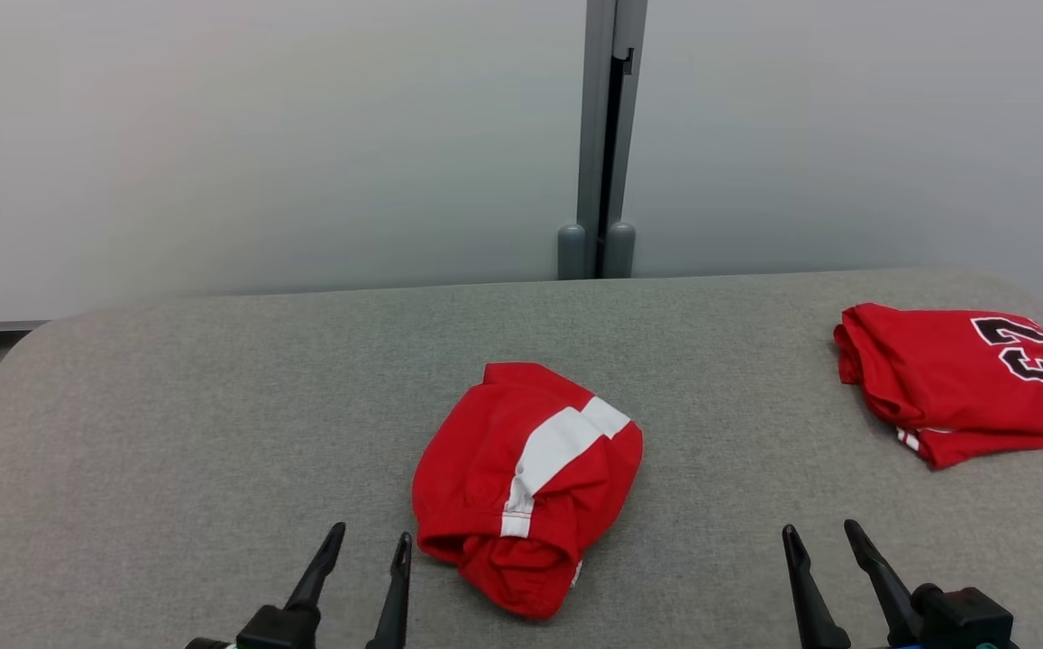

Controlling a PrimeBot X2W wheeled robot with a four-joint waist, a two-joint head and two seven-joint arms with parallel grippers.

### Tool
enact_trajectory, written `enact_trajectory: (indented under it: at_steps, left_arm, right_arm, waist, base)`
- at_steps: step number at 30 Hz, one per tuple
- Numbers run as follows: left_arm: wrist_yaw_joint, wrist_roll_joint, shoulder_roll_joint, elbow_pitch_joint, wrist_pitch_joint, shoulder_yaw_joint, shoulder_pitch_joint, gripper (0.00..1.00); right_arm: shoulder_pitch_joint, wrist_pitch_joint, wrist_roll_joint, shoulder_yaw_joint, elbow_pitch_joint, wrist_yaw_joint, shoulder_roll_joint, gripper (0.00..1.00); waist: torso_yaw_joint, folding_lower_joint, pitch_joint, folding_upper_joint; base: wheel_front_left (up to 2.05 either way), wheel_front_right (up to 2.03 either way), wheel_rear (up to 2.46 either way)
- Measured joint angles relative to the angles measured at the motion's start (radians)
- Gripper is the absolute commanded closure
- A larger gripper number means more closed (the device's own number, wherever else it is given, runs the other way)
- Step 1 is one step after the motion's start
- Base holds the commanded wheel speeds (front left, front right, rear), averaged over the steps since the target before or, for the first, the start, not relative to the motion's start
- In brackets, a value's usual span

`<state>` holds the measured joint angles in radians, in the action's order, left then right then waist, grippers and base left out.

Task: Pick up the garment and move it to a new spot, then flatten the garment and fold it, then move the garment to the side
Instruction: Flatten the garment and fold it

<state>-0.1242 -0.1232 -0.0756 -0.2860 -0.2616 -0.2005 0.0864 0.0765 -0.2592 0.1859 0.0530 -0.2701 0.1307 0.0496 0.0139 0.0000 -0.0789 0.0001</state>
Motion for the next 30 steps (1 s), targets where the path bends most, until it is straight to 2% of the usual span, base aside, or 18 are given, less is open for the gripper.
enact_trajectory:
  at_steps: [17, 30]
  left_arm:
    - [-0.005, -0.168, 0.021, -0.255, 0.000, -0.224, -0.134, 0.00]
    - [-0.006, -0.328, 0.025, -0.370, 0.000, -0.264, -0.246, 0.00]
  right_arm:
    - [-0.022, 0.020, -0.019, 0.001, 0.010, 0.000, 0.000, 0.00]
    - [-0.033, 0.030, -0.025, 0.008, 0.021, 0.000, 0.000, 0.00]
  waist:
    - [-0.122, 0.0000, 0.051, -0.0002]
    - [-0.172, 0.0000, 0.070, -0.0001]
  base:
    - [0.00, 0.00, 0.00]
    - [0.00, 0.00, 0.00]
